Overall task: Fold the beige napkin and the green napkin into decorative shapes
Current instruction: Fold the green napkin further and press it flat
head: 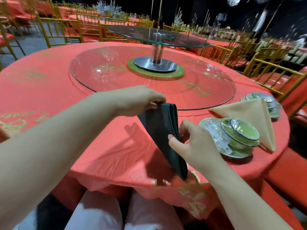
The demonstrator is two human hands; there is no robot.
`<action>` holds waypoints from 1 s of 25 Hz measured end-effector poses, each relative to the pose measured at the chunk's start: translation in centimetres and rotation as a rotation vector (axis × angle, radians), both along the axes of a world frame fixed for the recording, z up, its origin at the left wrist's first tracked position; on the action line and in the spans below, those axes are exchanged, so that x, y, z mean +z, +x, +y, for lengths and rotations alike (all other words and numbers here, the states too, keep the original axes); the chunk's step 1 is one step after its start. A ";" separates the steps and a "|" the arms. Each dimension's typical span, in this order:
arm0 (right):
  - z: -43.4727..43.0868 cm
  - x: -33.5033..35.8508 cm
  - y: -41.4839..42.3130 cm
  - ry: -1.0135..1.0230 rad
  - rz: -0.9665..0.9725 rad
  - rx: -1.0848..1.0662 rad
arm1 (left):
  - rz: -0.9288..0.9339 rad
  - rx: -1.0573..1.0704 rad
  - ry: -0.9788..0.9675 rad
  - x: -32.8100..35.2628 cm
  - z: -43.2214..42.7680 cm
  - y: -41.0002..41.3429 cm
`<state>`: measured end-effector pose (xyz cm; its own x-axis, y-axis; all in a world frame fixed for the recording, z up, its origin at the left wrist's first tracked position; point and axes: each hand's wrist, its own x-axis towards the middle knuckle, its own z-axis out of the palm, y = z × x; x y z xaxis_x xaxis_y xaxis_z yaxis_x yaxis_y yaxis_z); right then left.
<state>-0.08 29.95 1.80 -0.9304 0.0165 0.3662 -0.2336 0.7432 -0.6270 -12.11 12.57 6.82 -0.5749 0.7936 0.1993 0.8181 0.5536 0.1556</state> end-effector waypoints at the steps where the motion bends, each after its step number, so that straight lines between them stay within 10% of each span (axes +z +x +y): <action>1: 0.4 -0.5 0.1 -0.016 -0.011 -0.038 | -0.008 -0.011 -0.021 -0.3 1.0 -0.3; 7: 1.2 -1.7 0.3 -0.045 -0.115 -0.028 | -0.084 -0.039 -0.063 -1.8 4.5 -0.8; 12: 4.1 -0.5 -2.0 -0.246 -0.143 0.171 | -0.430 0.041 0.291 -2.8 2.8 0.2; 20: 6.1 4.5 -7.3 0.322 -0.250 0.531 | -0.418 -0.040 0.292 -2.2 1.5 -0.1; 25: 5.1 4.8 -10.6 0.295 -0.406 0.709 | -0.461 -0.037 0.318 -2.0 1.3 -0.2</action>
<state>-10.66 35.08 6.61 -0.7447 -0.6601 -0.0984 -0.5031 0.6522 -0.5670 -12.32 13.91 4.83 -0.6318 0.7570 0.1668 0.6442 0.3931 0.6561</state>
